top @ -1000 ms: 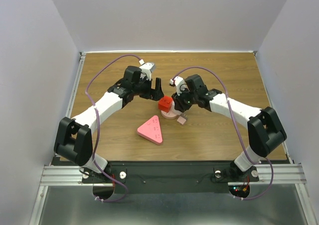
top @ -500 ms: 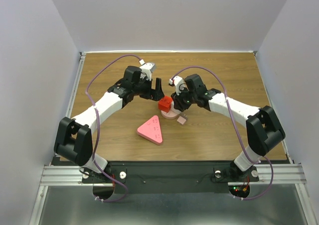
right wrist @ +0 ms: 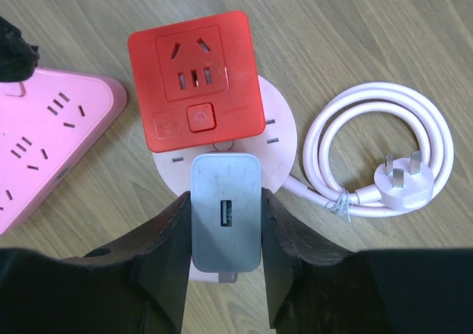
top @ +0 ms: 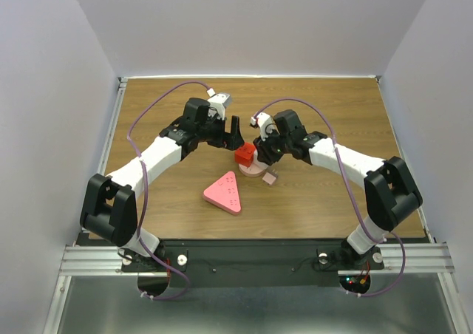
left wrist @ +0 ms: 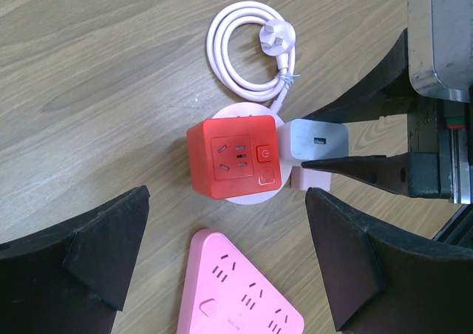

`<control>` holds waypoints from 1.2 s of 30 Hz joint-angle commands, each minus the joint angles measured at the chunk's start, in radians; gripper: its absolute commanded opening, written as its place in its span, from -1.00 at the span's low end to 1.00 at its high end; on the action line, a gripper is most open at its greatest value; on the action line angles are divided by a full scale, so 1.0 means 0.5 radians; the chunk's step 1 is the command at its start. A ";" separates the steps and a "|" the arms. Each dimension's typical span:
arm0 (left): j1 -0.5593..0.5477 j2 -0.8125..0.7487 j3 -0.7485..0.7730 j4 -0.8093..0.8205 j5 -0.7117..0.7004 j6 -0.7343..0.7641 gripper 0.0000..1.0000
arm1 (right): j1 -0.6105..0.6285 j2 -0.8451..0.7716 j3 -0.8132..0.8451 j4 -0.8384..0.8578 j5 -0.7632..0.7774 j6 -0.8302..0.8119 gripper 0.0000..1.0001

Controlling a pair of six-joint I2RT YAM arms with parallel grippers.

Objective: Insert the plug

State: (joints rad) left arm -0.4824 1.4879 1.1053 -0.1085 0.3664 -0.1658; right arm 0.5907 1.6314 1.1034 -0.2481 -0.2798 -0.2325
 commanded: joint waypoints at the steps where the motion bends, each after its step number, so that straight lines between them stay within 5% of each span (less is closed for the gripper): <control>1: 0.004 -0.071 -0.020 0.039 0.046 0.028 0.97 | 0.037 0.136 -0.068 -0.056 0.072 -0.004 -0.99; 21: 0.004 -0.074 -0.005 0.030 0.071 0.028 0.96 | 0.104 0.090 -0.234 -0.111 0.179 0.146 -0.99; 32: 0.005 0.003 -0.047 0.064 0.037 -0.042 0.96 | 0.138 0.250 0.026 -0.120 0.250 0.183 -0.99; 36: 0.004 0.037 -0.094 0.186 -0.180 -0.119 0.95 | 0.144 0.308 0.118 -0.145 0.280 0.177 -0.99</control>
State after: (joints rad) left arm -0.4824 1.4918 1.0821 -0.0837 0.3637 -0.1864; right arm 0.6495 1.7245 1.1450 -0.2020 -0.1852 -0.1486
